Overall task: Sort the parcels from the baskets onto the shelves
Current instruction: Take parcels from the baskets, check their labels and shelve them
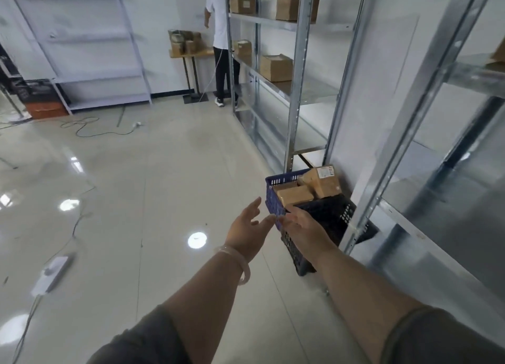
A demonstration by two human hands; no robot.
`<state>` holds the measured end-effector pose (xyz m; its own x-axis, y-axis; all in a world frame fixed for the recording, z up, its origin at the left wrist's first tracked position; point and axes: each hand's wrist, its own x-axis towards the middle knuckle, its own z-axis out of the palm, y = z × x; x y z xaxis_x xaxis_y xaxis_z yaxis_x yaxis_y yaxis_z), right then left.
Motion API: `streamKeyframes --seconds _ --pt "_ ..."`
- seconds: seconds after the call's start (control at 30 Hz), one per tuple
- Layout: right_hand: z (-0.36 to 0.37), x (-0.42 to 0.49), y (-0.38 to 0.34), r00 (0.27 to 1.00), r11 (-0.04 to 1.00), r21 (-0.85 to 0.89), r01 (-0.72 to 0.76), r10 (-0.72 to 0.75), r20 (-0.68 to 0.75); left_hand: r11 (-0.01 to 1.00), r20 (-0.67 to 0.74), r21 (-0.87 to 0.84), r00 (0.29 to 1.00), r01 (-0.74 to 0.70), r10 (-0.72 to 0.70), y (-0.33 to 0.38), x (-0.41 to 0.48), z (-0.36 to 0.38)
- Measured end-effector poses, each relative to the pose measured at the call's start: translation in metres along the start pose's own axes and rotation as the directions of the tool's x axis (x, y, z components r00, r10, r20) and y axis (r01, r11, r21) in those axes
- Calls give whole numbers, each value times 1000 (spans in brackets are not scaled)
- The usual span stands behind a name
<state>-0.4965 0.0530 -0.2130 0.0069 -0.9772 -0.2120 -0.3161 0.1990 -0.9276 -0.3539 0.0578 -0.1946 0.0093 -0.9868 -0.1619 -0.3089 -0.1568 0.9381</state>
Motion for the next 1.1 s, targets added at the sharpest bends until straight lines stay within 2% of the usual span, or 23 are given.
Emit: streamKeyframes --seconds 0.13,0.27,0.5,0.7,0.87,0.97,1.1 --pt "20 78 -28 998 999 13 -36 37 -44 1000 77 27 997 -14 12 11 94 -35" --pt "21 141 -41 994 998 -13 -68 67 -90 998 177 34 983 -51 44 18 180 -35" --pt "-23 242 -11 948 977 29 -213 214 -234 986 406 151 914 -64 -3 6 314 25" --pt "-81 352 7 924 953 22 -303 299 -237 978 441 204 896 -42 -53 33 436 69" --pt "-136 439 8 906 941 -5 -338 324 -273 959 519 249 855 -135 -14 66 531 106" --pt "-160 480 20 889 929 12 -369 356 -287 957 556 265 830 -120 -50 58 581 132" --pt "-187 526 50 832 901 147 -409 434 -345 950 606 293 790 -108 -97 55 644 173"
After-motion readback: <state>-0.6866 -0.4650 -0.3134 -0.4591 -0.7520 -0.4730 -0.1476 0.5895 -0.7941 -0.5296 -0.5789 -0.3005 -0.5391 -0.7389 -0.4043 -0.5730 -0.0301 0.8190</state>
